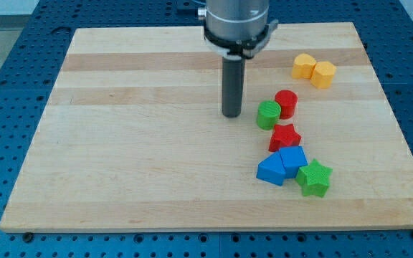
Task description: Slide the green circle above the red star
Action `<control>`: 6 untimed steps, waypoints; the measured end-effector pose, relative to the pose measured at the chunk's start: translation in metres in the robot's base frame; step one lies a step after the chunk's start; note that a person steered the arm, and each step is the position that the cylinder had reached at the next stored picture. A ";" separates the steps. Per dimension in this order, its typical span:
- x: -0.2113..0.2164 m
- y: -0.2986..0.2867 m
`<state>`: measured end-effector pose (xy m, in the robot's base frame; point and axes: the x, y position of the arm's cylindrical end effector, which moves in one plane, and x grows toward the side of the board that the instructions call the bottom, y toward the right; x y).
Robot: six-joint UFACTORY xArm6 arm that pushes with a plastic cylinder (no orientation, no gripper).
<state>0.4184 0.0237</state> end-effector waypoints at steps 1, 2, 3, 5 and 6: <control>0.003 0.017; 0.006 0.034; 0.012 0.043; 0.012 0.059; 0.012 0.067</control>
